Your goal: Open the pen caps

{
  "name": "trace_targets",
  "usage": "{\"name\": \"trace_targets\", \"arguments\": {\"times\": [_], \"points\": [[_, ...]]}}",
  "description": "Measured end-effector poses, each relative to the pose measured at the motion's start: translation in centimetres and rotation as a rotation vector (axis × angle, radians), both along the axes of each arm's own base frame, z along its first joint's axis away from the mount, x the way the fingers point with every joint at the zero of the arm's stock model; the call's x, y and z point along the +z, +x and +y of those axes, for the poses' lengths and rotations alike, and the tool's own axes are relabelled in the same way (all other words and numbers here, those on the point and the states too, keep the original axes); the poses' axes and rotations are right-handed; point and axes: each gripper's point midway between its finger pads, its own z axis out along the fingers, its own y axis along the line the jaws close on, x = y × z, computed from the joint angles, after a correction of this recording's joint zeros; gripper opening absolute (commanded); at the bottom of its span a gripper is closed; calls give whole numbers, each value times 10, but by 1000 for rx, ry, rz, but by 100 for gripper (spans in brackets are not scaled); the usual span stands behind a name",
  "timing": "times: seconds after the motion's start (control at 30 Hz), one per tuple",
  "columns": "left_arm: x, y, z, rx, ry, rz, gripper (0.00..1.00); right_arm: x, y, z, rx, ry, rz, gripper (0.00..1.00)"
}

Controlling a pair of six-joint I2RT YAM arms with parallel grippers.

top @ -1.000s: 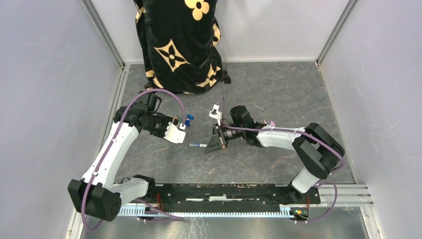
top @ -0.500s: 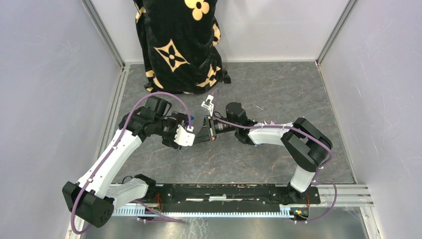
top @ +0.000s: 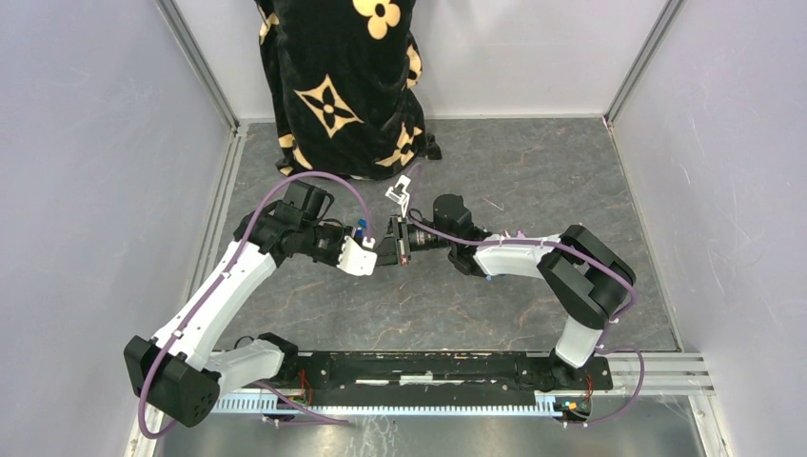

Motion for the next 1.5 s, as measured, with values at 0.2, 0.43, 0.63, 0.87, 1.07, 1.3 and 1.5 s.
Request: {"name": "trace_targets", "arguments": {"times": [0.2,0.43,0.63,0.87,1.07,1.3,1.5], "points": [[0,-3,1,-11,27,-2,2,-4,-2,8,20,-24,-8,48],[3,-6,-1,-78,46,-55,2,3,0,25,100,-25,-30,17],[1,-6,-1,-108,60,-83,2,3,-7,23,154,-20,-26,3],[1,-9,-2,-138,67,-101,2,1,-11,22,199,-21,-42,0],[-8,2,21,-95,229,-151,2,-13,4,44,337,-72,-61,0],[-26,35,83,21,144,-45,2,-57,-32,-42,106,-180,-206,0],[-8,48,78,-48,247,-212,2,-125,-62,-83,156,-386,17,0]]}}
